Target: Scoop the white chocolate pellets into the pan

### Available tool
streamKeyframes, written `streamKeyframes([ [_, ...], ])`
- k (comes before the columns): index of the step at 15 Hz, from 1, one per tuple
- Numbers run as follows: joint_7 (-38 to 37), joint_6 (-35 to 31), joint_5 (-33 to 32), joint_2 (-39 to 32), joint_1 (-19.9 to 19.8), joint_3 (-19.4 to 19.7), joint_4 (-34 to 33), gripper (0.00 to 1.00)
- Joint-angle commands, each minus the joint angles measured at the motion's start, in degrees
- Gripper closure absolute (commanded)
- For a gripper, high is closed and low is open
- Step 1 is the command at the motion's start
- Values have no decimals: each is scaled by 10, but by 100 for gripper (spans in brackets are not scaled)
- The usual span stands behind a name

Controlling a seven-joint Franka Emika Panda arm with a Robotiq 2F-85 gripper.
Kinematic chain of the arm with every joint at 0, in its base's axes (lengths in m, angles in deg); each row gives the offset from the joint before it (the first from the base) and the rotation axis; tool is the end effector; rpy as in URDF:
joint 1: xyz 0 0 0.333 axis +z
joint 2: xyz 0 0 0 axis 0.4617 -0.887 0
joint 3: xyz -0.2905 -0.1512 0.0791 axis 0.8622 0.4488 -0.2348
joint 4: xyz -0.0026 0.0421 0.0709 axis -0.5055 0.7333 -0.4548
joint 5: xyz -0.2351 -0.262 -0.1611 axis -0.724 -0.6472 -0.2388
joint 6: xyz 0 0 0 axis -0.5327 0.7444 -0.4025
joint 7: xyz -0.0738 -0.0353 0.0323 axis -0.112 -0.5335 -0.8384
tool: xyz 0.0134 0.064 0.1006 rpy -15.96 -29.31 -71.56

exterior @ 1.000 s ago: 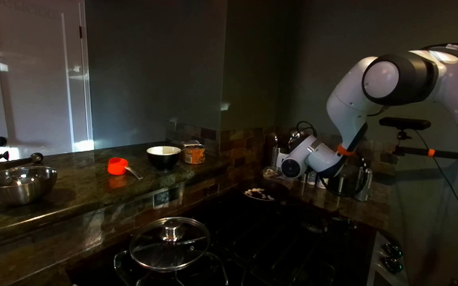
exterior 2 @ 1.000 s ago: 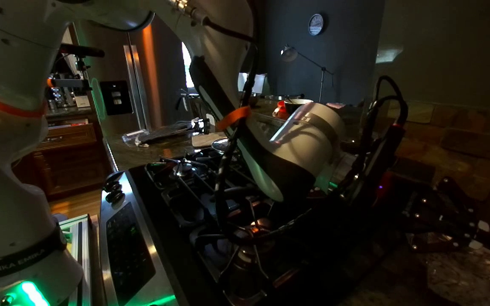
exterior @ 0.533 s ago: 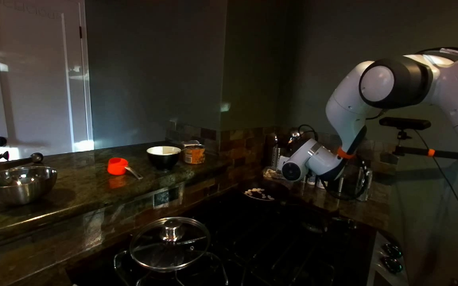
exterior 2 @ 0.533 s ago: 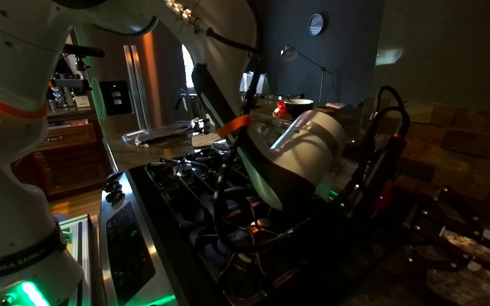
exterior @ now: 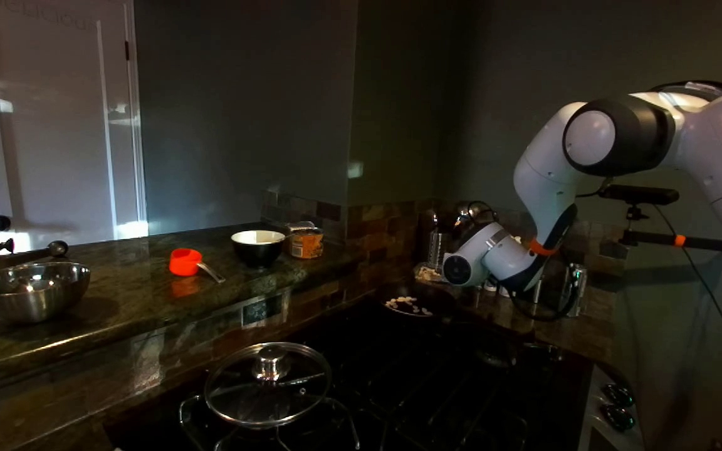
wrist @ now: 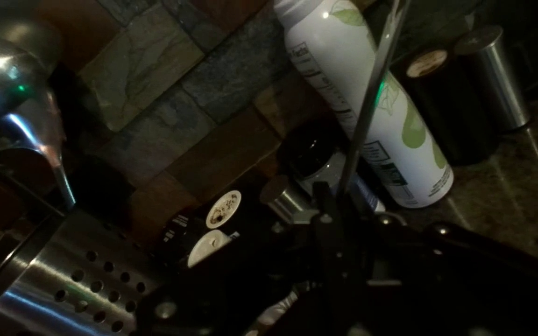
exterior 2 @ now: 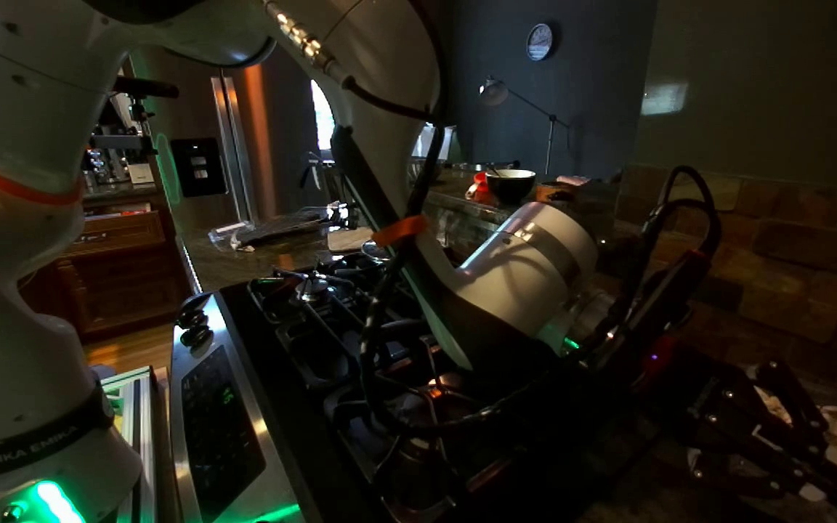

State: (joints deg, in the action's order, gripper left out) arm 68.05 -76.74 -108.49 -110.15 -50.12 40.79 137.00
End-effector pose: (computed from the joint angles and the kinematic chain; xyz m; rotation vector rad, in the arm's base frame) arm 0.5301 -0.4083 0.2447 1.5766 0.8388 -0.5572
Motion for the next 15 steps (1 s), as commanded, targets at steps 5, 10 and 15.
streamKeyframes([
  [5, 137, -4, 52, -13, 3, 0, -8, 35],
  [10, 192, 1, 51, 1, 13, 3, 6, 1],
  [15, 235, -57, 7, 36, 15, 2, 38, 0],
])
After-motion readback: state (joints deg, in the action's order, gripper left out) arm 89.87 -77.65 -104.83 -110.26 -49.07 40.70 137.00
